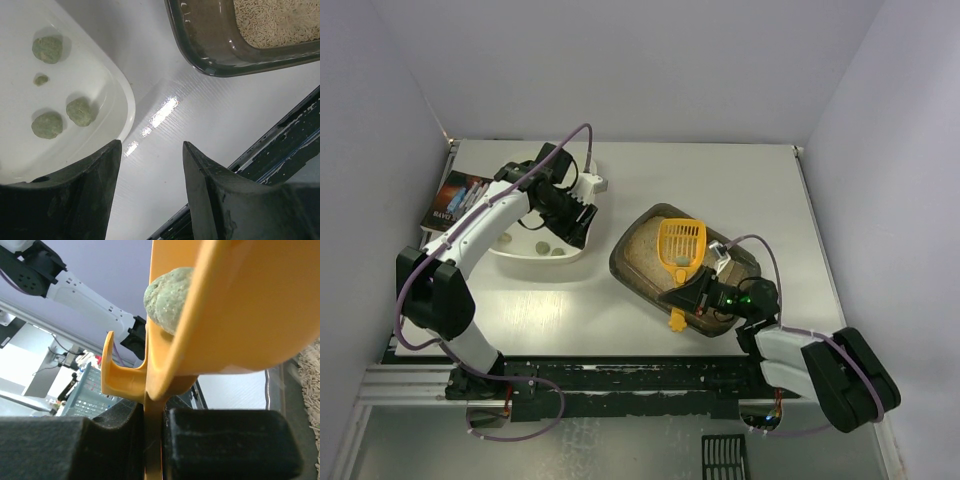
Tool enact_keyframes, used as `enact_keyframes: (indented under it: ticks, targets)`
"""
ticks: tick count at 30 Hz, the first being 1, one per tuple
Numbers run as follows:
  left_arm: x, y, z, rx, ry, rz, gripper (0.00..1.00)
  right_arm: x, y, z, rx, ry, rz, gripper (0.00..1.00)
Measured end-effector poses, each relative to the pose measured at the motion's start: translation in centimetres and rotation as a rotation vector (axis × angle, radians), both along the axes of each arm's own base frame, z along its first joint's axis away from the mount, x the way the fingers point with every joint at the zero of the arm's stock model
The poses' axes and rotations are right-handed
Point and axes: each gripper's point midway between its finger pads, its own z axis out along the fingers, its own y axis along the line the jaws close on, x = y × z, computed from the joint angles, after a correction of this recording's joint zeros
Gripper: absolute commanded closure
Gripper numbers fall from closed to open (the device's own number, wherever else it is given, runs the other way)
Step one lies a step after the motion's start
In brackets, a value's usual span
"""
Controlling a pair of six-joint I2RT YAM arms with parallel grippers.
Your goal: Clean the litter box
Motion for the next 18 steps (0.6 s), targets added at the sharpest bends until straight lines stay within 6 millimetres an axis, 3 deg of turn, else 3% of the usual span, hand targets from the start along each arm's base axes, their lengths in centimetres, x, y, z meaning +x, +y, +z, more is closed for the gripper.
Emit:
enact_keyframes:
  ticks: [7, 12, 18]
  targets:
    - [0.0, 0.0, 0.0, 0.0, 0.0, 0.001, 0.37, 0.6, -0.1, -1.6, -0.051, 0.043, -0.033, 1.0]
    - [-0.1, 0.1, -0.2, 0.002, 0.004, 0.002, 0.37, 1.4, 0.3, -2.8, -0.062, 0.199, -0.036, 1.0]
    - [-0.3, 0.4, -0.8, 0.009, 0.018, 0.008, 0.37, 3.8, 1.3, -2.0, -0.066, 0.41, -0.056, 1.0]
